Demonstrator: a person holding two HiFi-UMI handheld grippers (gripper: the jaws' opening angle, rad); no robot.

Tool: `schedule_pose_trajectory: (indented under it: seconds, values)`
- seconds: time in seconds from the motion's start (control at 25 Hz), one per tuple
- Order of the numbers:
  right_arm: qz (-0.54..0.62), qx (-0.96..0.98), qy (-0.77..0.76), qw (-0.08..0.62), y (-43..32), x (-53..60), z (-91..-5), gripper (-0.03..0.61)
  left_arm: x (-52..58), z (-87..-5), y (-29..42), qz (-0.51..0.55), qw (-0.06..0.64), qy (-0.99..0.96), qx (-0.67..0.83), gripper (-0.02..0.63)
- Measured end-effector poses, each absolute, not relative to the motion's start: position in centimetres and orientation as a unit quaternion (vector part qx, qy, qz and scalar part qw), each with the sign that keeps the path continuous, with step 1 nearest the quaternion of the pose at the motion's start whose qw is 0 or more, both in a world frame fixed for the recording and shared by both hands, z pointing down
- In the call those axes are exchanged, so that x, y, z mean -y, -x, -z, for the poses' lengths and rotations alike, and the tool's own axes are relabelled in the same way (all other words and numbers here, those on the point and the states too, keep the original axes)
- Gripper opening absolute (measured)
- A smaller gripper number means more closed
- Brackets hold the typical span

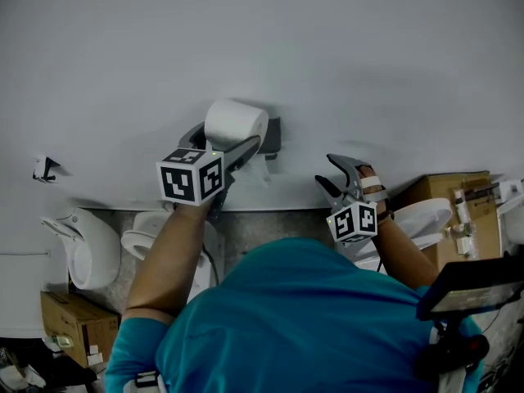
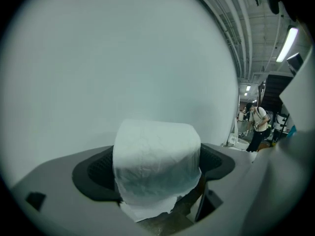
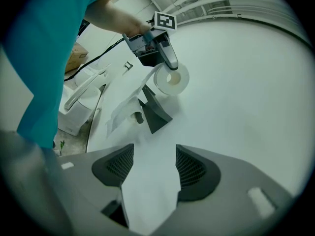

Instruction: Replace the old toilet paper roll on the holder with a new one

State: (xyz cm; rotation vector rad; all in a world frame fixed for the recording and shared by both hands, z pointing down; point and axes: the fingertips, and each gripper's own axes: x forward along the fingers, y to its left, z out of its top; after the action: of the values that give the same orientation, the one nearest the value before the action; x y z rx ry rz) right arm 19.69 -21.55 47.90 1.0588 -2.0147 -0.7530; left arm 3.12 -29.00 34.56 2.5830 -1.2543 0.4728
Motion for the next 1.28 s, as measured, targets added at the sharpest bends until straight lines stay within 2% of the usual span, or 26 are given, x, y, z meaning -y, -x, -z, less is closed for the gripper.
schedule_pose_trajectory:
  seconds: [0.28,0.48,0.72,1.28]
  values:
    - [0.291,0.79,-0.401,0.361,-19.8,20.9,-48.2,0.261,29.8,-35.3,-2.9,-0.173,0.103,-0.856,0.476,0.5]
    - [0.287,0.793,-0.396,0.364,-20.0,20.6,-48.8,0.261,30.4,-35.4,-2.3,-0.144,0.099,-0.846,0.503,0.5]
    - [0.285,0.795,-0.392,0.365,-20.0,20.2,-49.0,0.261,32.6,-35.5,-1.3,-0.092,0.127,-0.831,0.534,0.494]
    - [0.281,0.792,-0.4,0.365,-20.7,20.5,-48.6,0.261,33.6,-35.3,-3.1,-0.124,0.081,-0.831,0.536,0.497]
